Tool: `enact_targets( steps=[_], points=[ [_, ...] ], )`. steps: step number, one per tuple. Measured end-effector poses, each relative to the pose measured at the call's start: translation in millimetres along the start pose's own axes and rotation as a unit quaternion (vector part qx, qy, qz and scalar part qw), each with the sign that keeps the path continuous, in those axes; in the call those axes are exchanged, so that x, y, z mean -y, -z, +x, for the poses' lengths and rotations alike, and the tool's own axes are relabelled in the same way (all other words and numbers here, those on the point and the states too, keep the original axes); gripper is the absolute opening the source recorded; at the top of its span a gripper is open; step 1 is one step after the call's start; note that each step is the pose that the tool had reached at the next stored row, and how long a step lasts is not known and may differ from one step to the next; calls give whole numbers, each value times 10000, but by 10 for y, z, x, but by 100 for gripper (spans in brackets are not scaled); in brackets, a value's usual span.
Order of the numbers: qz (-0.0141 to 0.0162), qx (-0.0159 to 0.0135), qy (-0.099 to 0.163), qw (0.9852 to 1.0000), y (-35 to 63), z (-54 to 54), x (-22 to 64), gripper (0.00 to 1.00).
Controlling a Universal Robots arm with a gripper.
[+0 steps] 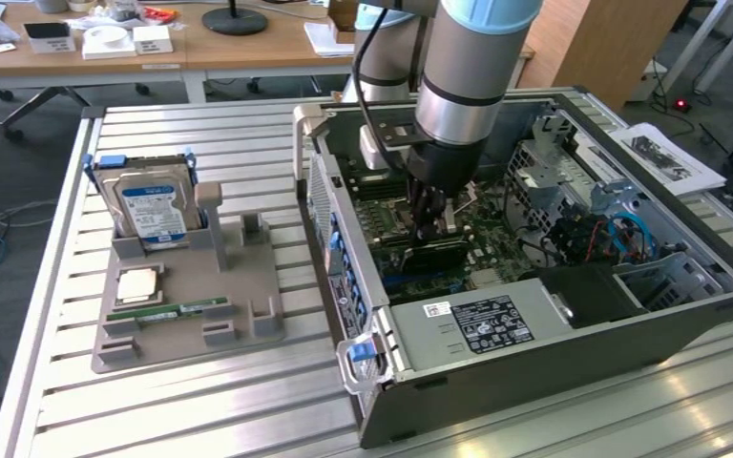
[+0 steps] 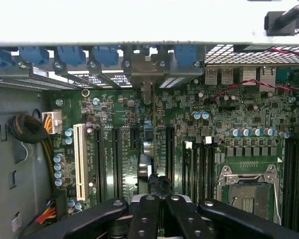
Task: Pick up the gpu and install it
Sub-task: 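Press down on the gpu until it lock into place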
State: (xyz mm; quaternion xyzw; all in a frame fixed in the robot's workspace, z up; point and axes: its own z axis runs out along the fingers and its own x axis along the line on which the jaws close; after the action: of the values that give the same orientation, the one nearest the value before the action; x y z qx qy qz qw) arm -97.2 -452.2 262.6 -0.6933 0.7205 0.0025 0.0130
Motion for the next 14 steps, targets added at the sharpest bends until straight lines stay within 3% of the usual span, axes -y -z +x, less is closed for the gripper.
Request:
enact_targets(
  steps=[14],
  points=[
    [0, 0, 0, 10000, -7, 0, -3, 11]
  ],
)
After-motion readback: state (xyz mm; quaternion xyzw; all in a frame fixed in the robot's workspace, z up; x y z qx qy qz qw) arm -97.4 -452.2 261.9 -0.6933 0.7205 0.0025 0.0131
